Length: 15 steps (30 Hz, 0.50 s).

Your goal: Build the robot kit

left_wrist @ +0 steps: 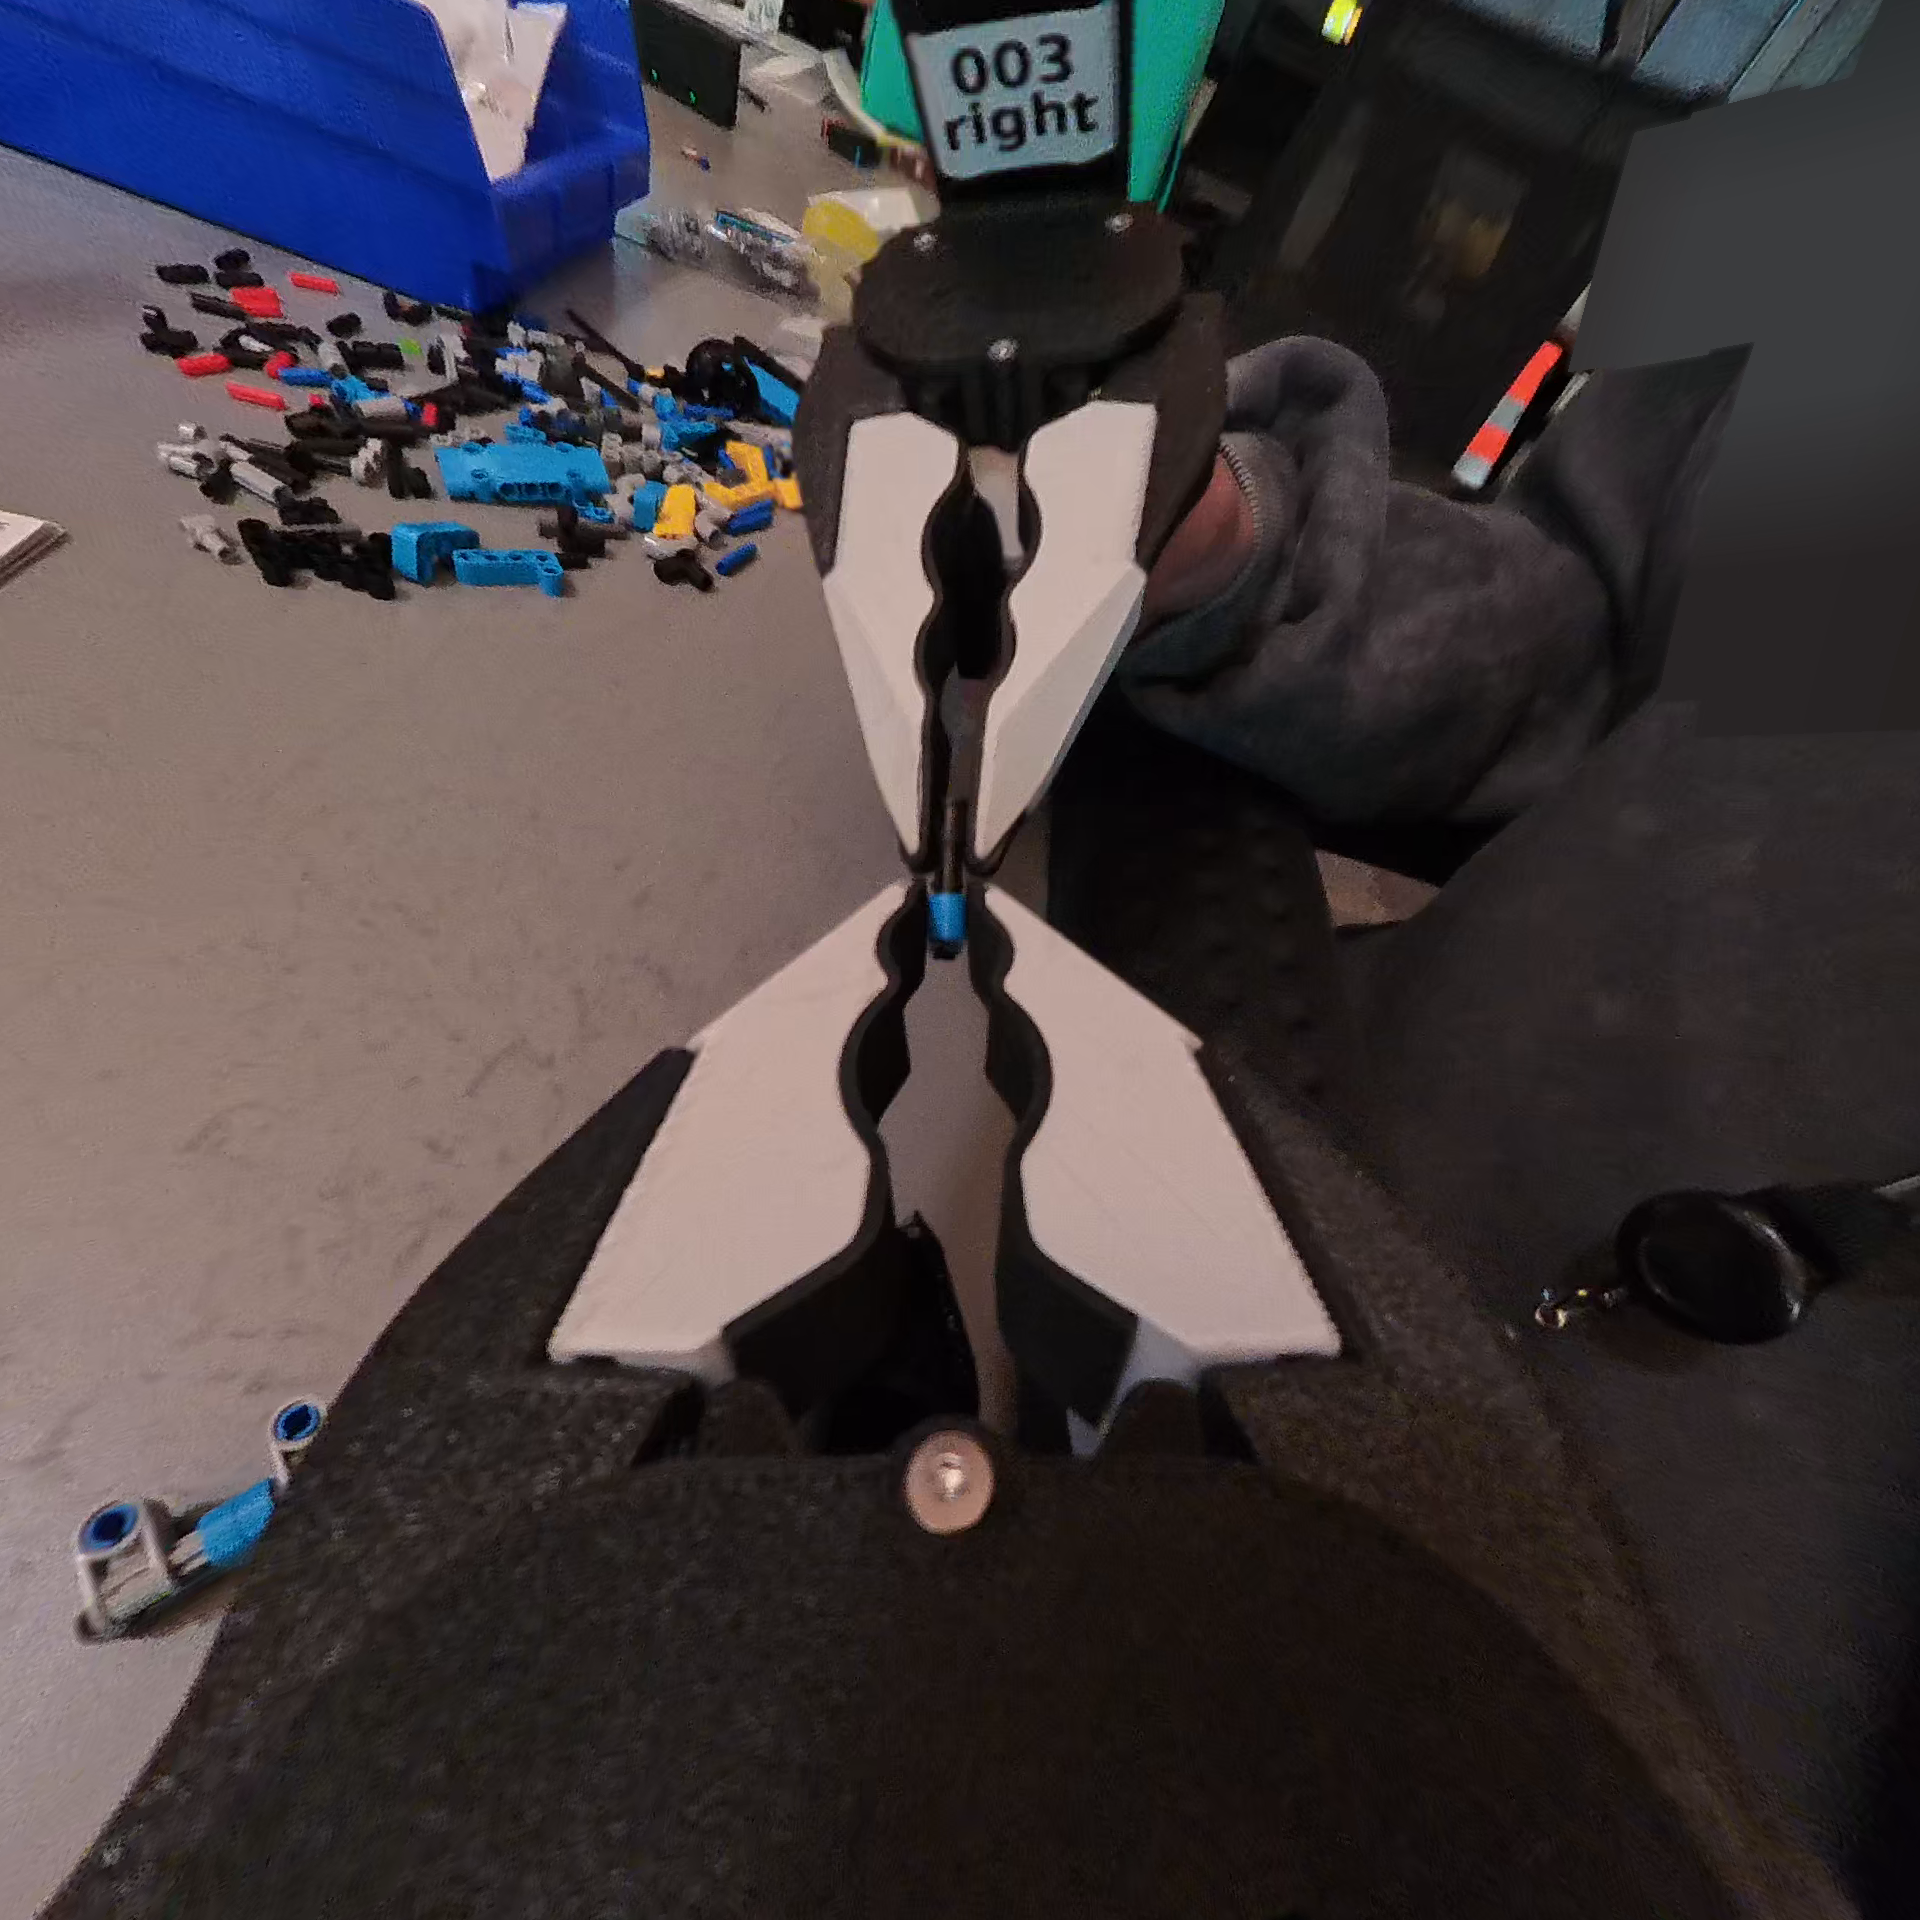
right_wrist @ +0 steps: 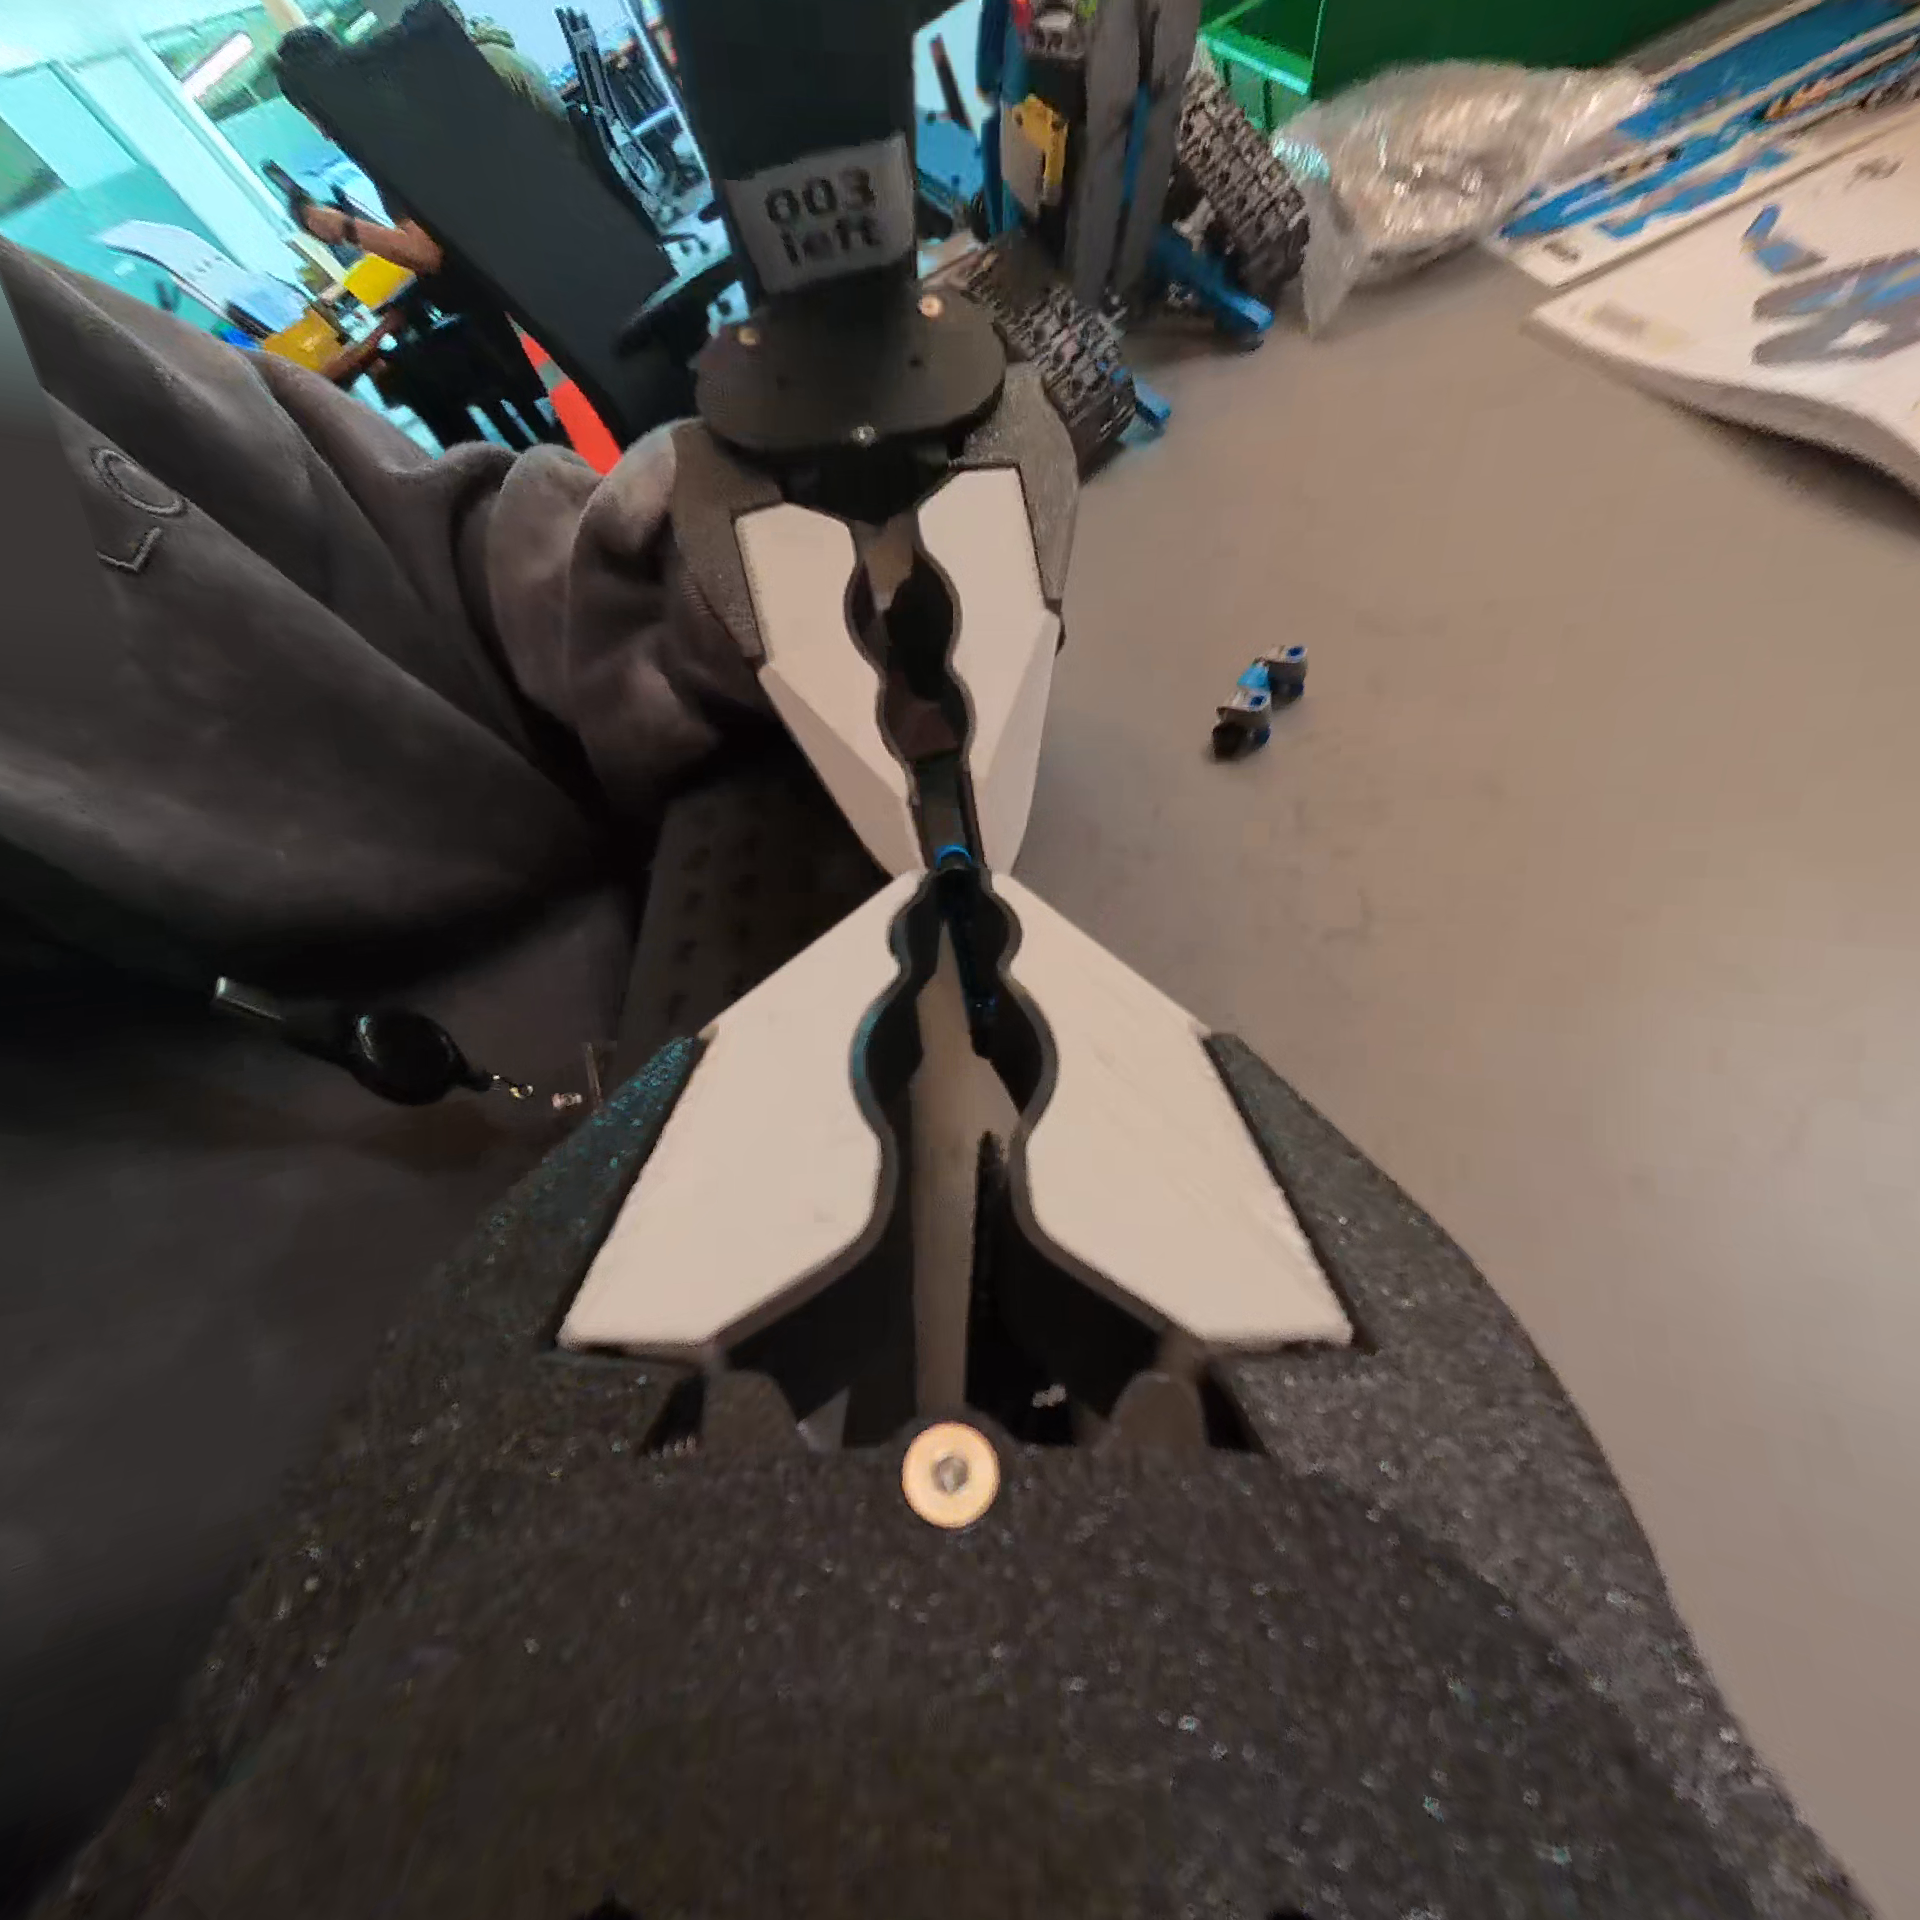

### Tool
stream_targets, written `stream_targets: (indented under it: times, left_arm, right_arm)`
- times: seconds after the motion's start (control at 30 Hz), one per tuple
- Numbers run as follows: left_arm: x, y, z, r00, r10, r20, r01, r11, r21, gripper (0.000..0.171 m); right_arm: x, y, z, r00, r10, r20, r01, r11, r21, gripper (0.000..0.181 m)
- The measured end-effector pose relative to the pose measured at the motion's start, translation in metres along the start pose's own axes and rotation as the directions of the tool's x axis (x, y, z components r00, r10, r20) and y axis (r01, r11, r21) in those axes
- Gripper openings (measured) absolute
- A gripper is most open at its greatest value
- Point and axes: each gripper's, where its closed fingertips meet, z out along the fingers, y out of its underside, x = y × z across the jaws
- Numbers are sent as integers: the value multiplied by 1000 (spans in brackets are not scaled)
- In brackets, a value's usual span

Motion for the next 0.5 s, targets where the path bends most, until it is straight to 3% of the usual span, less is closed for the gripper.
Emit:
stream_targets:
  times: [0.1,0.3,0.37,0.43,0.5]
  left_arm:
    - [-4,9,6,999,21,29,-20,998,-56,5]
    - [-14,3,2,997,-72,29,72,997,-5,6]
    - [-24,-3,-4,987,-154,38,152,987,43,6]
    - [-27,-13,-10,966,-257,-7,256,960,114,6]
    - [-35,-17,-14,931,-363,-41,364,917,163,6]
  right_arm:
    - [5,12,4,999,31,26,-31,1000,-7,5]
    - [16,4,2,997,-44,-57,46,999,25,8]
    - [19,-3,-4,983,-129,-129,137,989,50,29]
    - [19,-15,-9,921,-284,-265,307,951,47,39]
    - [20,-22,-3,812,-419,-405,439,897,-50,50]
